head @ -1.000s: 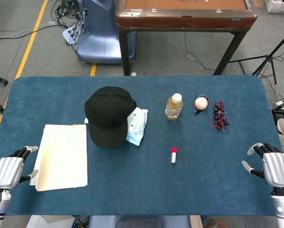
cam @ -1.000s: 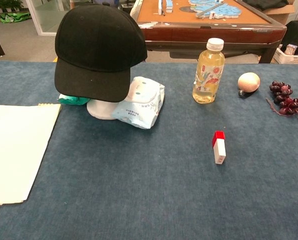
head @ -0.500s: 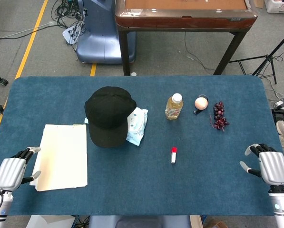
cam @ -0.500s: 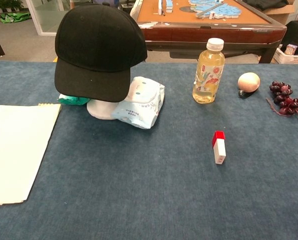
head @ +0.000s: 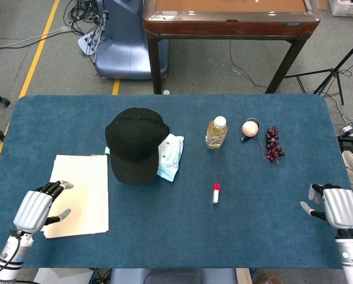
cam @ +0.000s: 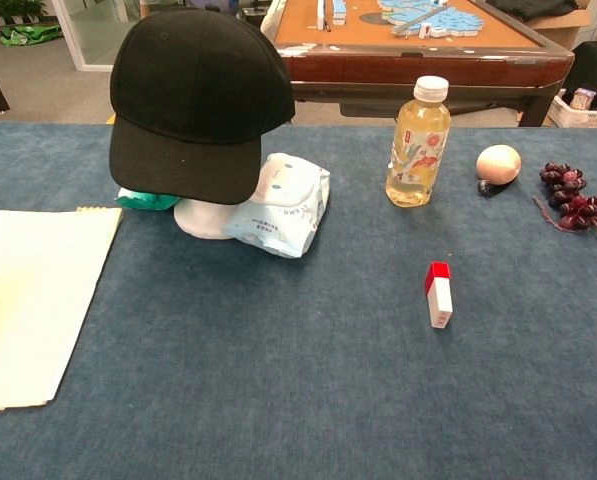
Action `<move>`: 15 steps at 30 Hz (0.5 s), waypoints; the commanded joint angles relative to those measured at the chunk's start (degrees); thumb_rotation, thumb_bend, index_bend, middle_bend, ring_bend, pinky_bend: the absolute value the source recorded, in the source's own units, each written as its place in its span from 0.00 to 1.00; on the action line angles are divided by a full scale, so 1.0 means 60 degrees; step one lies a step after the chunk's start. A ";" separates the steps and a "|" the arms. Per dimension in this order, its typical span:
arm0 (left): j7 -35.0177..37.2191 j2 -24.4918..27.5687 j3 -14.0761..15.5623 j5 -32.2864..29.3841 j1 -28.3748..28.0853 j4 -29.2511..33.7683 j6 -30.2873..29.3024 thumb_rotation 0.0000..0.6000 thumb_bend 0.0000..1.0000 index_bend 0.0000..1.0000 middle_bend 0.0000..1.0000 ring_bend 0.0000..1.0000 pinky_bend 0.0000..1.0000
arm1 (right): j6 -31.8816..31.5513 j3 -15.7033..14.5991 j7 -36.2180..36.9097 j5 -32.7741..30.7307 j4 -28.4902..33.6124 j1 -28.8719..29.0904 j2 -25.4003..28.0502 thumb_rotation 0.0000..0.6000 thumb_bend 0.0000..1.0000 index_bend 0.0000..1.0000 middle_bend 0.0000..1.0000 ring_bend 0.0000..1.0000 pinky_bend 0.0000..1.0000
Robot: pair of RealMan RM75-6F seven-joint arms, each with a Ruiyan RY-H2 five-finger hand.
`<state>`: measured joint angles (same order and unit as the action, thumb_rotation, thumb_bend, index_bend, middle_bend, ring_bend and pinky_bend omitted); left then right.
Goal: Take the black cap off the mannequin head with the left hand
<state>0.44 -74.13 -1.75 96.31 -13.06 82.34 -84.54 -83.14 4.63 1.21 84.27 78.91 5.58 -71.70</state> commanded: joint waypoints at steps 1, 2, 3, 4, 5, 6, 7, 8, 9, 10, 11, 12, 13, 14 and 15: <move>-0.0038 -0.0154 -0.0033 0.0193 -0.0175 -0.0056 0.0014 1.00 0.13 0.34 0.37 0.38 0.60 | 0.0015 0.0005 0.0012 -0.0026 -0.0024 -0.0001 -0.0013 1.00 0.18 0.65 0.72 0.58 0.61; -0.0059 -0.0233 -0.0065 0.0224 -0.0221 -0.0080 -0.0009 1.00 0.13 0.34 0.38 0.38 0.60 | 0.0030 0.0006 0.0025 -0.0039 -0.0041 0.0001 -0.0020 1.00 0.18 0.65 0.72 0.58 0.61; -0.0129 -0.0362 -0.0123 0.0251 -0.0276 -0.0118 -0.0054 1.00 0.13 0.35 0.39 0.39 0.60 | 0.0052 0.0006 0.0034 -0.0054 -0.0062 0.0007 -0.0030 1.00 0.18 0.65 0.72 0.58 0.61; -0.0177 -0.0451 -0.0147 0.0296 -0.0322 -0.0152 -0.0078 1.00 0.13 0.35 0.41 0.40 0.60 | 0.0069 0.0007 0.0038 -0.0065 -0.0080 0.0012 -0.0038 1.00 0.18 0.65 0.72 0.58 0.61; -0.0216 -0.0538 -0.0165 0.0353 -0.0372 -0.0191 -0.0103 1.00 0.13 0.36 0.42 0.40 0.60 | 0.0087 0.0005 0.0043 -0.0073 -0.0097 0.0016 -0.0044 1.00 0.18 0.65 0.72 0.58 0.61; -0.0248 -0.0651 -0.0187 0.0445 -0.0442 -0.0254 -0.0148 1.00 0.12 0.36 0.43 0.41 0.60 | 0.0114 0.0005 0.0057 -0.0086 -0.0116 0.0025 -0.0052 1.00 0.18 0.65 0.72 0.58 0.61; -0.0282 -0.0733 -0.0198 0.0511 -0.0487 -0.0301 -0.0182 1.00 0.12 0.37 0.45 0.42 0.60 | 0.0135 0.0005 0.0068 -0.0097 -0.0132 0.0031 -0.0059 1.00 0.18 0.65 0.72 0.58 0.61; -0.0338 -0.0813 -0.0211 0.0580 -0.0534 -0.0348 -0.0219 1.00 0.11 0.38 0.47 0.43 0.60 | 0.0155 0.0006 0.0078 -0.0109 -0.0148 0.0037 -0.0065 1.00 0.18 0.65 0.72 0.58 0.61; -0.0415 -0.0923 -0.0233 0.0680 -0.0599 -0.0408 -0.0278 1.00 0.10 0.39 0.49 0.44 0.60 | 0.0188 0.0006 0.0086 -0.0130 -0.0175 0.0045 -0.0075 1.00 0.18 0.65 0.72 0.58 0.61; -0.0465 -0.1005 -0.0248 0.0756 -0.0648 -0.0448 -0.0325 1.00 0.09 0.40 0.51 0.45 0.60 | 0.0209 0.0007 0.0092 -0.0144 -0.0194 0.0050 -0.0082 1.00 0.18 0.65 0.72 0.58 0.61; -0.0510 -0.1086 -0.0262 0.0833 -0.0697 -0.0487 -0.0372 1.00 0.08 0.41 0.53 0.45 0.60 | 0.0230 0.0009 0.0105 -0.0156 -0.0210 0.0057 -0.0091 1.00 0.18 0.65 0.72 0.58 0.61; -0.0571 -0.1198 -0.0284 0.0928 -0.0765 -0.0547 -0.0428 1.00 0.08 0.42 0.55 0.46 0.60 | 0.0261 0.0010 0.0120 -0.0175 -0.0234 0.0066 -0.0100 1.00 0.18 0.65 0.72 0.58 0.61; -0.0620 -0.1282 -0.0298 0.0991 -0.0816 -0.0590 -0.0460 1.00 0.07 0.43 0.57 0.47 0.60 | 0.0279 0.0011 0.0129 -0.0187 -0.0253 0.0071 -0.0107 1.00 0.18 0.65 0.72 0.58 0.61; -0.0682 -0.1363 -0.0308 0.1044 -0.0867 -0.0630 -0.0471 1.00 0.07 0.44 0.58 0.48 0.60 | 0.0296 0.0010 0.0142 -0.0199 -0.0274 0.0074 -0.0115 1.00 0.18 0.65 0.72 0.58 0.61; -0.0765 -0.1464 -0.0317 0.1110 -0.0941 -0.0677 -0.0468 1.00 0.06 0.45 0.60 0.49 0.60 | 0.0319 0.0008 0.0162 -0.0213 -0.0300 0.0077 -0.0124 1.00 0.18 0.65 0.72 0.58 0.61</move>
<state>-3.69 -82.41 -3.51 102.63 -18.26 78.64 -87.19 -81.27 4.68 2.14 83.04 77.16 6.03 -72.41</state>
